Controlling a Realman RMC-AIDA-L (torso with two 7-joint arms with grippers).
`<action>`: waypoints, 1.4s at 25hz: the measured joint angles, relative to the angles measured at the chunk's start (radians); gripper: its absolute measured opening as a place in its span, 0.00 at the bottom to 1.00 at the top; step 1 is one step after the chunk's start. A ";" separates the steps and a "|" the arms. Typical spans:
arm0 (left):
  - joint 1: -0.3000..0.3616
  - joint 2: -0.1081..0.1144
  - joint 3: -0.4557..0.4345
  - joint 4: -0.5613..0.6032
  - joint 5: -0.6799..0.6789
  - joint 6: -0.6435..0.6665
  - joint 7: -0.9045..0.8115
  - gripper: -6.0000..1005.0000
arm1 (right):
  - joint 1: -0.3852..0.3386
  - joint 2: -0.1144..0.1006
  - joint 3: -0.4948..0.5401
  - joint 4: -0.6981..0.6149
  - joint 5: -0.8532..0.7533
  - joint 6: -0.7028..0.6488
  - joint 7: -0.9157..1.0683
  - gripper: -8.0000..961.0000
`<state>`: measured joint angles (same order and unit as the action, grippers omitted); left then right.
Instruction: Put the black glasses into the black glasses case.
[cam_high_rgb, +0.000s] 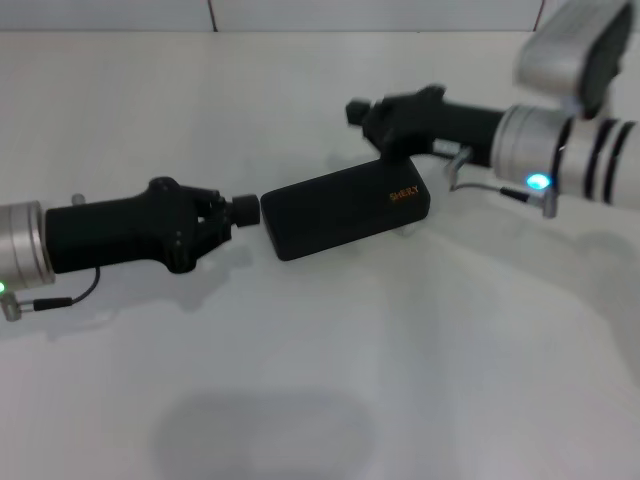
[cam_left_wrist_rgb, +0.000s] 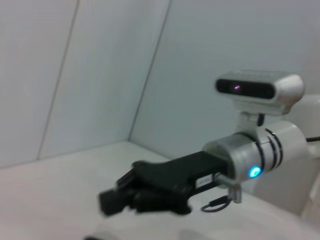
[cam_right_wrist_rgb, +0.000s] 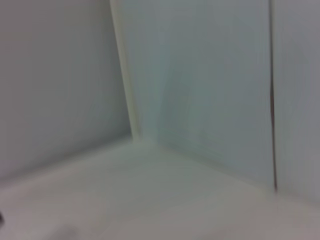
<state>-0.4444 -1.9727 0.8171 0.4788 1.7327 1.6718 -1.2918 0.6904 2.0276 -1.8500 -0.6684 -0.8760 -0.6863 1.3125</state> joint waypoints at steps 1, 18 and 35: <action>0.000 -0.001 -0.014 -0.001 0.000 0.004 0.000 0.00 | -0.001 -0.001 0.053 0.016 -0.002 -0.058 -0.012 0.03; 0.037 0.023 -0.052 0.122 -0.041 0.105 -0.231 0.22 | -0.135 -0.206 0.570 0.110 -0.428 -1.030 -0.001 0.33; 0.063 0.015 -0.047 0.124 -0.034 0.202 -0.124 0.79 | -0.164 -0.133 0.624 0.086 -0.595 -1.099 -0.039 0.82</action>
<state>-0.3811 -1.9576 0.7704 0.6029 1.6983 1.8738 -1.4163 0.5265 1.8948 -1.2261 -0.5821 -1.4706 -1.7851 1.2738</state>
